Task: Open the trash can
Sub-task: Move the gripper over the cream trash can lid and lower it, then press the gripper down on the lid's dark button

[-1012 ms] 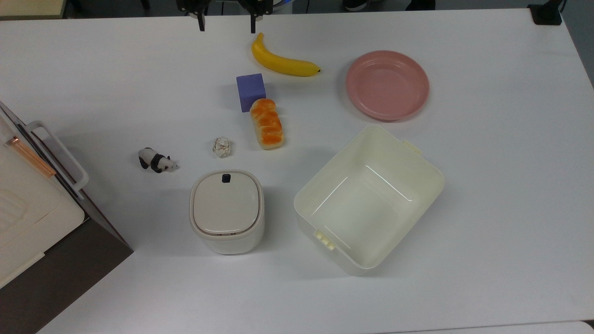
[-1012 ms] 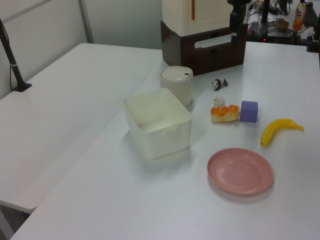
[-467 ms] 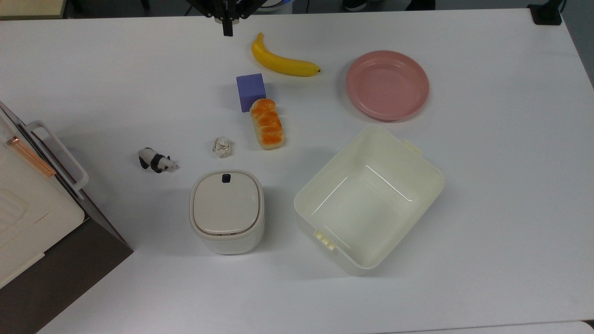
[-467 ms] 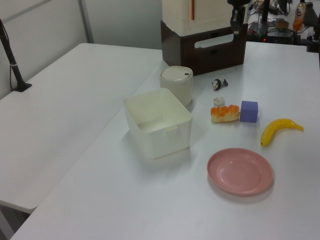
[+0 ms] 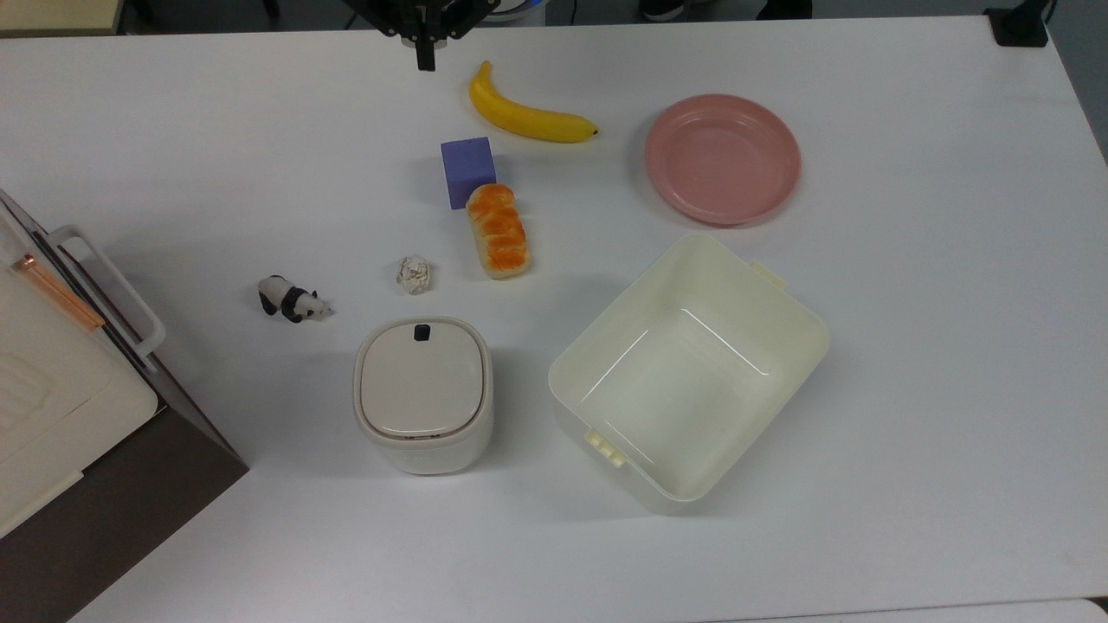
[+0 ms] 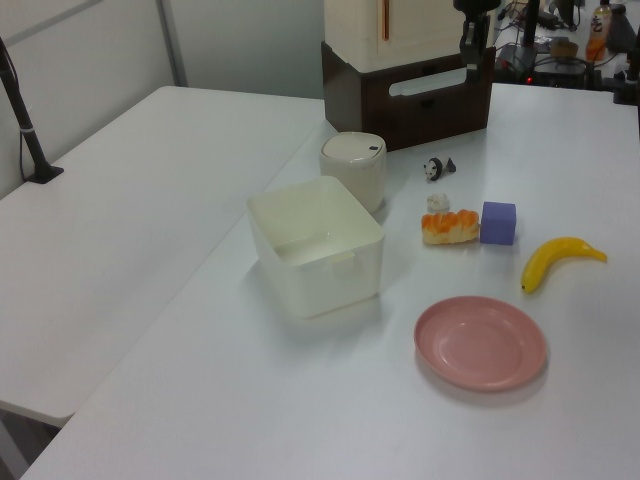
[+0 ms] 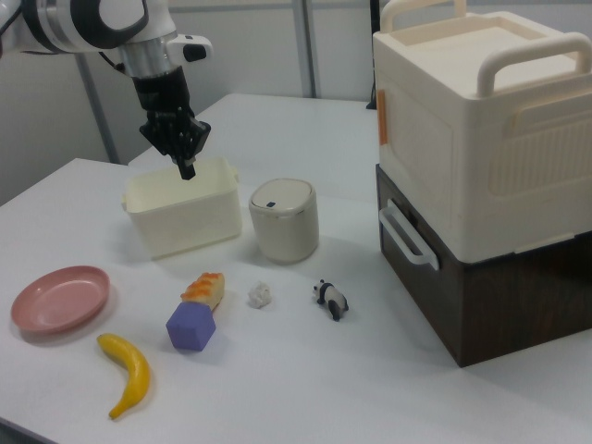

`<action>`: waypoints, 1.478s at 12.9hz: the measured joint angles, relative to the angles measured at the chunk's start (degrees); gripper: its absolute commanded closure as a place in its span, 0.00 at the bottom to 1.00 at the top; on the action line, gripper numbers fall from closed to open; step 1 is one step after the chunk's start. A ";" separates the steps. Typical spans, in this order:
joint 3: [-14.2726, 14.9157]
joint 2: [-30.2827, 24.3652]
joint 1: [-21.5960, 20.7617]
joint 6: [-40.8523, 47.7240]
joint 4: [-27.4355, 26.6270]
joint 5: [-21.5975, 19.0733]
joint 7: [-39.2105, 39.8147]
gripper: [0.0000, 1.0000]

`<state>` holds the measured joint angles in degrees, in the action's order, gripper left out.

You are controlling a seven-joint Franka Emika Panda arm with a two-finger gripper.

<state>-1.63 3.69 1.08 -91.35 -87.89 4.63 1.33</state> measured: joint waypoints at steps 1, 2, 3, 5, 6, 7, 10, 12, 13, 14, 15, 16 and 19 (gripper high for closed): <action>0.00 0.20 0.00 -1.56 0.00 0.00 0.00 1.00; 0.00 0.72 0.00 -3.54 0.00 0.00 0.00 1.00; 0.00 1.25 0.00 -4.91 0.00 0.00 0.00 1.00; 0.03 3.60 0.14 -11.23 -0.01 0.00 0.00 1.00; 0.09 4.95 0.51 -15.15 -0.01 0.00 0.00 1.00; 0.10 6.26 1.02 -18.28 -0.01 0.00 0.00 1.00; 0.10 10.47 1.63 -26.97 0.00 0.00 0.00 1.00; 0.09 12.75 1.63 -30.79 -0.01 0.00 0.00 1.00; 0.09 13.60 1.63 -32.58 0.00 0.00 0.00 1.00; 0.08 14.51 1.63 -34.81 0.00 0.00 0.00 1.00; 0.03 15.79 1.62 -37.42 -0.01 0.00 0.00 1.00; -0.02 16.81 1.61 -38.53 -0.01 0.00 0.00 1.00; -0.15 19.36 1.54 -40.69 -0.01 -0.01 -0.01 1.00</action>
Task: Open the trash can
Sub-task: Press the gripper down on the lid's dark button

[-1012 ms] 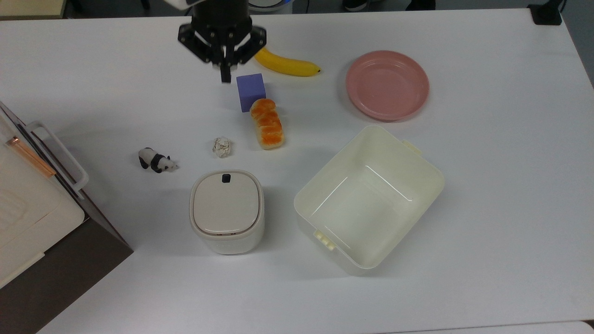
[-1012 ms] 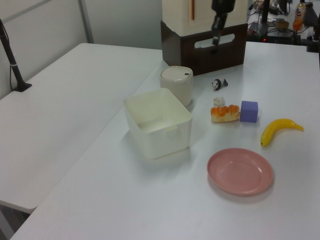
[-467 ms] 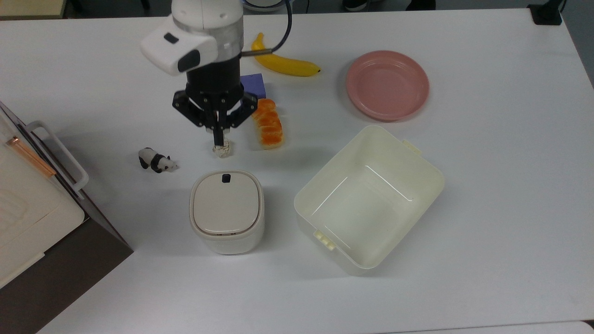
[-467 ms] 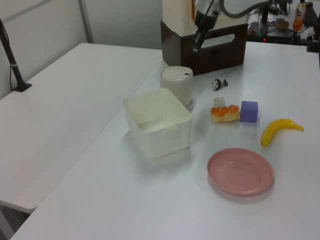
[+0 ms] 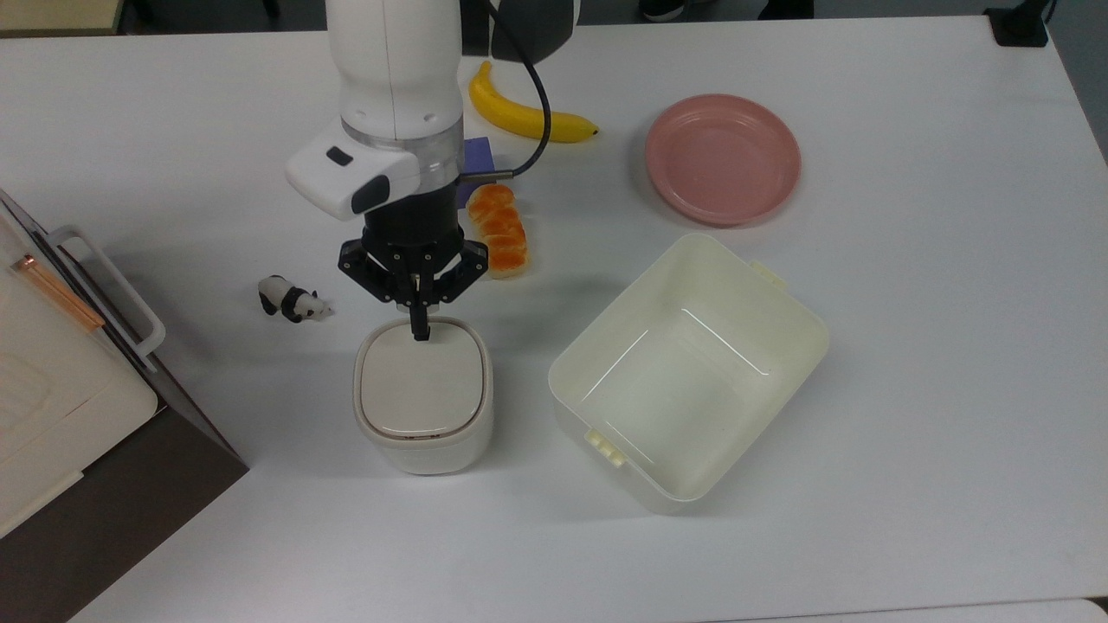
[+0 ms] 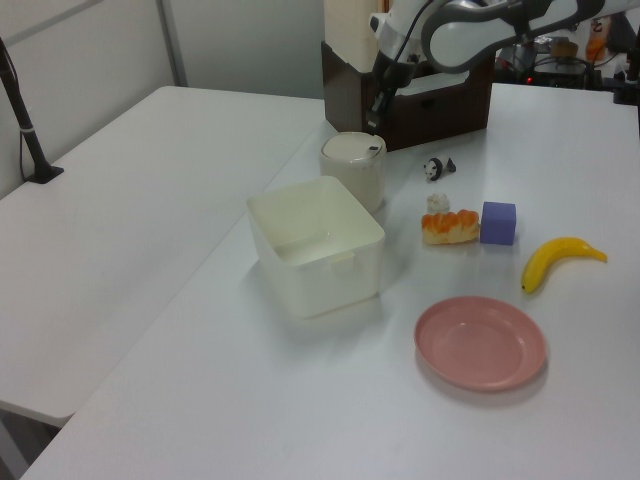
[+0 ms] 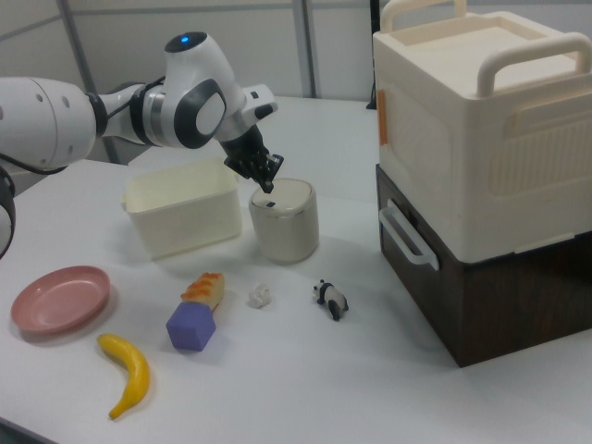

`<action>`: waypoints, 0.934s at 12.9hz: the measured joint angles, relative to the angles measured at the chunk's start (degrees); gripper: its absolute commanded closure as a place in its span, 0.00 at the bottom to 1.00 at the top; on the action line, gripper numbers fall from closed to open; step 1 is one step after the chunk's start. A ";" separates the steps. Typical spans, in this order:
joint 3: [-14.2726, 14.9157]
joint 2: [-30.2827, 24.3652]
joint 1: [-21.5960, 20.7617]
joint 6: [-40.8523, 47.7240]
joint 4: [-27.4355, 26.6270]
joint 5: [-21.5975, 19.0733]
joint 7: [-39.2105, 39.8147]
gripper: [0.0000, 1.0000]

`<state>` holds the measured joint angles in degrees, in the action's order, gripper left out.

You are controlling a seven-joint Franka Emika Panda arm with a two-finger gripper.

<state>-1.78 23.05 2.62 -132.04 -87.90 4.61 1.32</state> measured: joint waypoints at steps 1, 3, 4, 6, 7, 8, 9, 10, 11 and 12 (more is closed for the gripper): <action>-0.07 0.44 -0.03 -0.19 0.00 0.00 0.00 1.00; -0.20 1.35 -0.07 -0.20 -0.02 0.00 0.00 1.00; -0.21 1.75 -0.07 -0.20 -0.06 -0.01 0.00 1.00; -0.23 2.08 -0.07 -0.25 -0.03 -0.01 -0.01 1.00; -0.24 2.08 -0.06 -0.26 -0.03 -0.01 -0.01 1.00; -0.24 2.09 -0.06 -0.26 -0.03 -0.01 -0.02 1.00; -0.24 2.09 -0.06 -0.26 -0.03 -0.02 -0.03 1.00; -0.24 2.09 -0.06 -0.26 -0.02 -0.02 -0.03 1.00; -0.24 2.07 -0.04 -0.26 0.01 -0.02 -0.03 1.00; -0.23 1.98 -0.01 -0.25 0.06 -0.02 -0.04 1.00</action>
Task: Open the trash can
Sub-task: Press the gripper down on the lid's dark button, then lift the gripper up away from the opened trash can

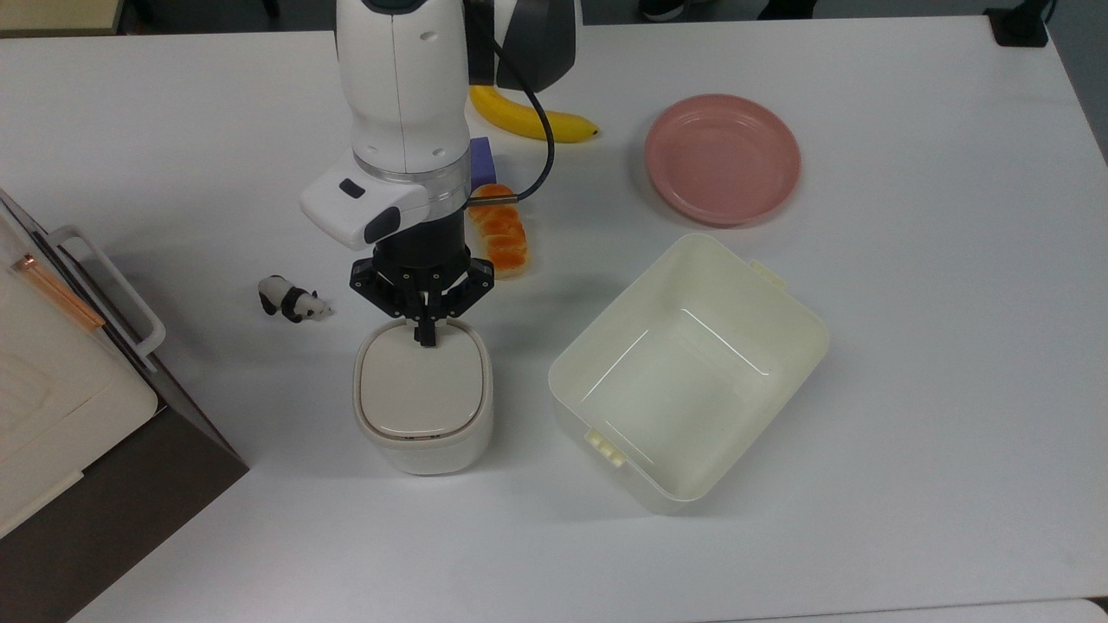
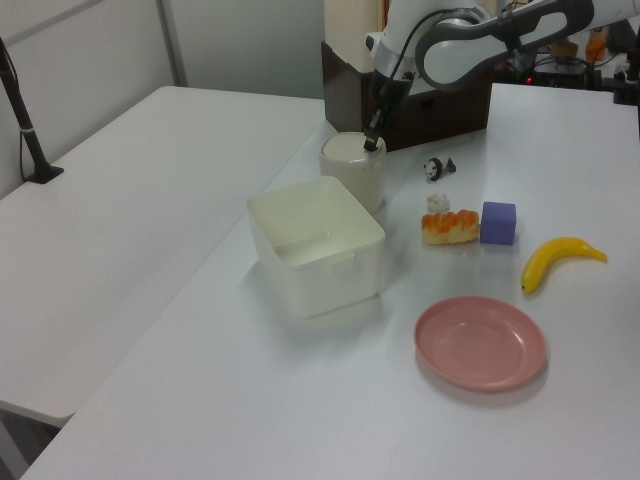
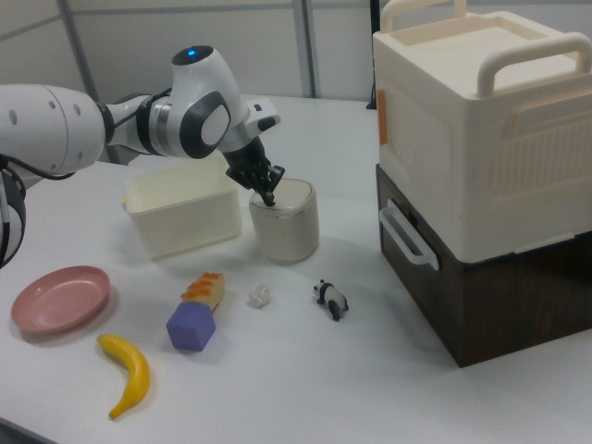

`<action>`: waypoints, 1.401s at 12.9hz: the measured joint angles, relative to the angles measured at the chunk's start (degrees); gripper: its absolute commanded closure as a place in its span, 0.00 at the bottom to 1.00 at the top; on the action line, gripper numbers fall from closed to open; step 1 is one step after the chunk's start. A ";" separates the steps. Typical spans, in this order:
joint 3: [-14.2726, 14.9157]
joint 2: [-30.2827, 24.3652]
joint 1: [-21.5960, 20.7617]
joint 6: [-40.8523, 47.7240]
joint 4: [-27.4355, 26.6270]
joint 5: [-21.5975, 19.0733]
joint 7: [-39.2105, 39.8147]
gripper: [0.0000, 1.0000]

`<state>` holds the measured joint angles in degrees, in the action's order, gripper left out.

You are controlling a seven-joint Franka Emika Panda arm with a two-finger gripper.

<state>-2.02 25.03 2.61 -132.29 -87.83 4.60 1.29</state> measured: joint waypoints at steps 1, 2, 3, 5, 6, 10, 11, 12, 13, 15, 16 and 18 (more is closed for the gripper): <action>0.00 -0.29 0.04 0.00 0.05 0.00 0.00 1.00; 0.00 -0.55 0.04 0.35 0.16 0.00 0.00 1.00; 0.00 -1.22 0.04 1.47 0.42 0.00 0.00 1.00; -0.03 -4.17 -0.02 6.40 0.86 0.00 0.00 1.00; -0.08 -6.20 -0.03 9.67 0.97 0.00 0.00 1.00; -0.11 -14.41 -0.05 24.94 1.13 0.01 0.00 0.99; -0.11 -15.67 -0.05 27.67 1.13 0.01 0.00 0.98; -0.11 -17.11 -0.05 30.81 1.13 0.01 0.00 0.97; -0.11 -18.63 -0.05 33.59 1.11 0.01 0.01 0.97; -0.12 -20.43 -0.06 37.26 1.06 0.01 0.01 0.82; -0.15 -21.03 -0.07 38.79 1.03 0.01 0.01 0.68; -0.22 -21.48 -0.09 40.83 0.99 0.01 0.02 0.10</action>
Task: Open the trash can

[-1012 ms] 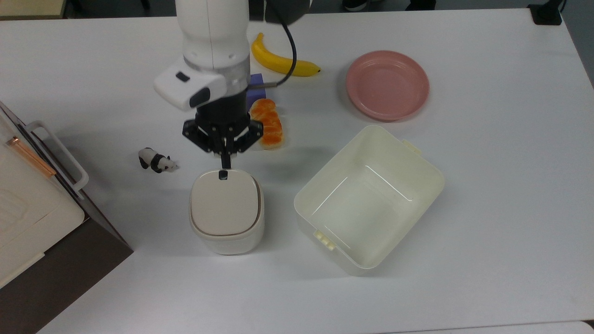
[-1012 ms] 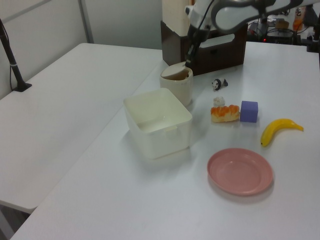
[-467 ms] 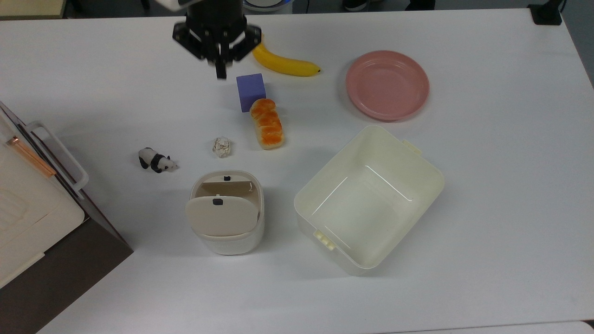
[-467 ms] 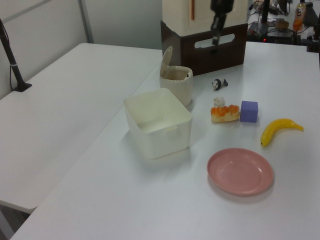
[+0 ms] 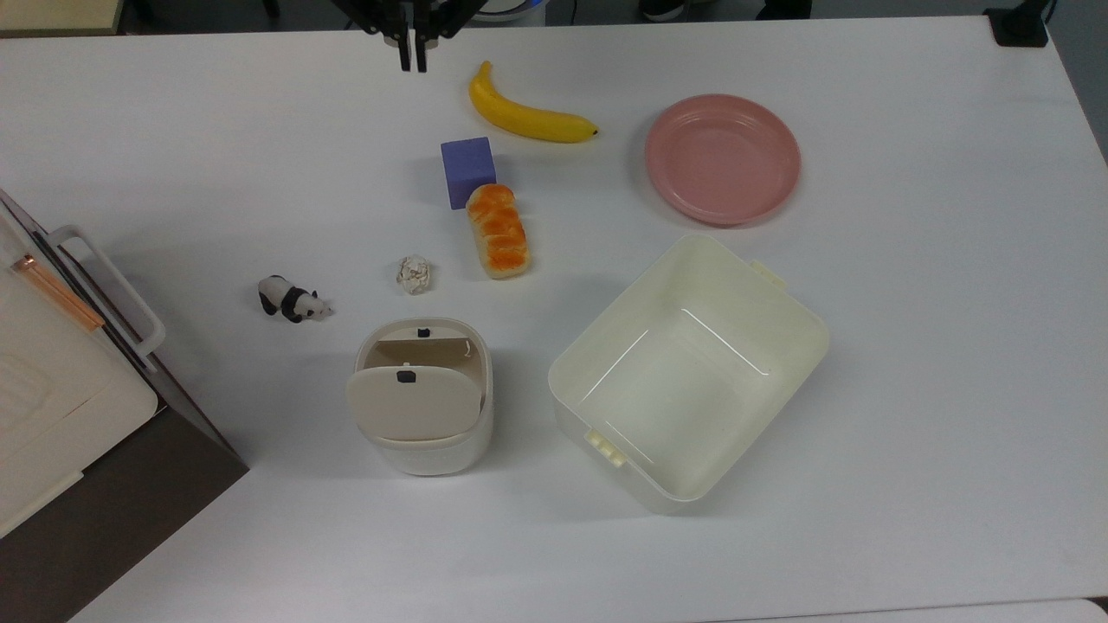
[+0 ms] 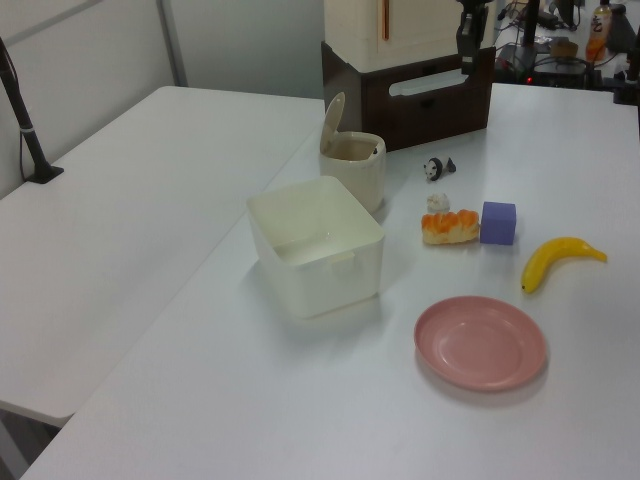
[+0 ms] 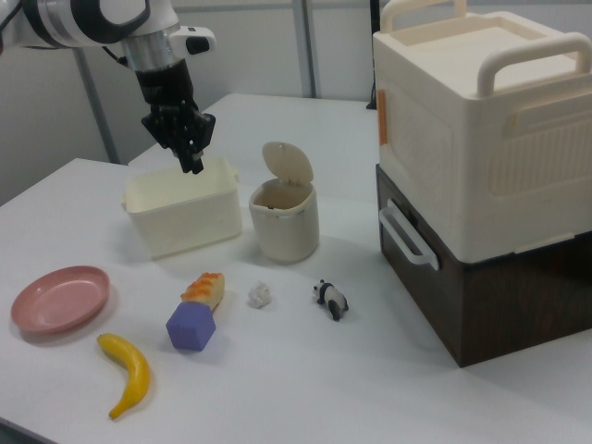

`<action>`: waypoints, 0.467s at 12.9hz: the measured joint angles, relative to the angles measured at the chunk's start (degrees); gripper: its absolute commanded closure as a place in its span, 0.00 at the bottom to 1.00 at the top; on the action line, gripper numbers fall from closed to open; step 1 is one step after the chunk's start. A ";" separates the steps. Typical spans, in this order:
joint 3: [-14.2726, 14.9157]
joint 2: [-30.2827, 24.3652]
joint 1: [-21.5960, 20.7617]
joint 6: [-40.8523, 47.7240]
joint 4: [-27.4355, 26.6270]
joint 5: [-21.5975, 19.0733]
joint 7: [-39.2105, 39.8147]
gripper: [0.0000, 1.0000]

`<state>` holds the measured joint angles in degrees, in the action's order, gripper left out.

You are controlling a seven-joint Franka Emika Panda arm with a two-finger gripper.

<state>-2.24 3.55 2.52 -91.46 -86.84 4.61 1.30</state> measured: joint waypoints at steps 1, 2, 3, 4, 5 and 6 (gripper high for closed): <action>-0.06 -0.05 -0.03 0.65 -0.03 0.00 0.00 0.00; -0.06 -0.05 -0.03 0.72 -0.09 0.00 0.00 0.00; -0.06 -0.05 -0.02 0.72 -0.11 0.00 0.00 0.00; -0.06 -0.05 -0.02 0.72 -0.11 0.00 0.00 0.00; -0.06 -0.05 -0.02 0.72 -0.12 0.00 0.00 0.00; -0.06 -0.05 -0.02 0.72 -0.13 0.00 0.00 0.00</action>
<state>-2.30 3.50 2.49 -90.74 -86.97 4.61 1.30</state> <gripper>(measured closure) 0.044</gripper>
